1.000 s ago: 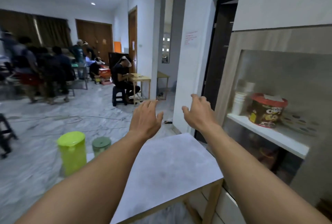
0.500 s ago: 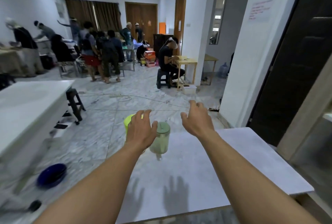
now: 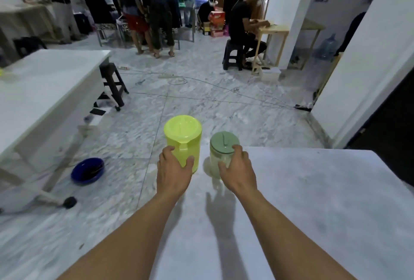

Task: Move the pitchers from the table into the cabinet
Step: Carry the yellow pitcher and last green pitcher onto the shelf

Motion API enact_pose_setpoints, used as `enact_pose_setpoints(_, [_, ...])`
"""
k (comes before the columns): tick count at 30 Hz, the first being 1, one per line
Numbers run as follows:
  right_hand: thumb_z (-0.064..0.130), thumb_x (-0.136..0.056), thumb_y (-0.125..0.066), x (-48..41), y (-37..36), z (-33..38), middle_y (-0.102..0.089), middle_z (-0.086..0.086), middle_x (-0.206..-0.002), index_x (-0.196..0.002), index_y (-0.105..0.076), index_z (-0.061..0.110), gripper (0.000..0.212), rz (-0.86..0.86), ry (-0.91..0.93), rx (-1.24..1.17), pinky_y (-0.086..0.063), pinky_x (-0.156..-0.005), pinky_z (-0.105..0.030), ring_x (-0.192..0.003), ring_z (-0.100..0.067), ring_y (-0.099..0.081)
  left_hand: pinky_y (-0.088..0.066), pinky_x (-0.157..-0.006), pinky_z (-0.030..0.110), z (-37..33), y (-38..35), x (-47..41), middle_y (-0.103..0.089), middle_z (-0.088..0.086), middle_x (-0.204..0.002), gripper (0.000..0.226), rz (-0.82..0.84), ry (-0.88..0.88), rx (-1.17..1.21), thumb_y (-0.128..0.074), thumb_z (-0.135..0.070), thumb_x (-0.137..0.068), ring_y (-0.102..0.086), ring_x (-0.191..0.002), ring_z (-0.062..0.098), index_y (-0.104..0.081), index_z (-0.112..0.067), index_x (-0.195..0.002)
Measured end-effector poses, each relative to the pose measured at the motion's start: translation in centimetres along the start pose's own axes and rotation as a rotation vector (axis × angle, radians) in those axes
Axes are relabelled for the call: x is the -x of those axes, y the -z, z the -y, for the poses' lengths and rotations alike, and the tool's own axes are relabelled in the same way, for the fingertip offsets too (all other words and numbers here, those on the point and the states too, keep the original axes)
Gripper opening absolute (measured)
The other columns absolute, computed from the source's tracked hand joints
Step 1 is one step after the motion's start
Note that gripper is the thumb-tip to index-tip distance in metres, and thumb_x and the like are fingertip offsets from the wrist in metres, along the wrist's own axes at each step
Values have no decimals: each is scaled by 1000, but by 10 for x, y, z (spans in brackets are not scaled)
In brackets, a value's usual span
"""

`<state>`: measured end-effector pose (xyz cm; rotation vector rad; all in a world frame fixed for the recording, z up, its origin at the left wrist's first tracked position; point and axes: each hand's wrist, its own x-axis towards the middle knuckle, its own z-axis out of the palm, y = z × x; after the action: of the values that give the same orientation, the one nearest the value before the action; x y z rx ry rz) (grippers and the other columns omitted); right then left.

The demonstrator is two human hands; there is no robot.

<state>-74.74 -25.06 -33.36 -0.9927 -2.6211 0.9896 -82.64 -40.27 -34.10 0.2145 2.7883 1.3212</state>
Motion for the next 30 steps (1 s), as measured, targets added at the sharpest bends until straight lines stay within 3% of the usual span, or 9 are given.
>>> enact_pose_setpoints(4, [36,-85,-72,-21,-38,-18,-56,-18,-134,-138,-38,11,68,24,-270,-332,-50,-95,-45,-121,-38,-57,-42,-82,35,13,-30,-14,-57,4,-116,54,10,146,105,-69,-46,-83,-56,-111,30,-47,-15,-121])
enact_pose_setpoints(7, [40,-85,-72,-35,-59,-26,-61,-16,-130,-133,-48,11,61,80,-373,-406,-49,-91,-39,-119,-36,-59,-41,-76,32,19,-46,-21,-59,-3,-100,41,-22,186,133,-69,-48,-82,-60,-103,28,-55,-18,-107])
enact_pose_setpoints(12, [41,-92,-64,-51,-74,-32,-69,-16,-120,-119,-63,8,43,89,-374,-431,-51,-93,-40,-113,-37,-63,-46,-78,37,21,-61,-33,-67,10,-103,35,-65,152,121,-58,-47,-90,-60,-99,33,-61,-15,-103])
enact_pose_setpoints(15, [37,-96,-59,-55,-76,-33,-68,-16,-118,-119,-60,7,38,70,-333,-436,-50,-90,-39,-110,-37,-63,-39,-71,34,17,-65,-38,-64,11,-96,24,-108,107,178,-52,-33,-96,-58,-93,33,-59,-10,-100])
enact_pose_setpoints(20, [33,-98,-54,-52,-73,-32,-65,-15,-118,-123,-54,8,35,22,-318,-464,-48,-88,-38,-109,-37,-62,-43,-65,41,9,-56,-43,-58,13,-77,17,-153,15,167,-50,-22,-93,-54,-75,34,-50,-6,-87])
enact_pose_setpoints(30, [35,-97,-56,-4,-20,-5,-66,-10,-109,-117,-57,11,31,-170,-303,-514,-45,-81,-34,-104,-32,-63,-30,-58,36,-26,-13,-38,-55,17,-74,21,-88,-152,282,-52,-21,-96,-51,-71,34,-48,-2,-88])
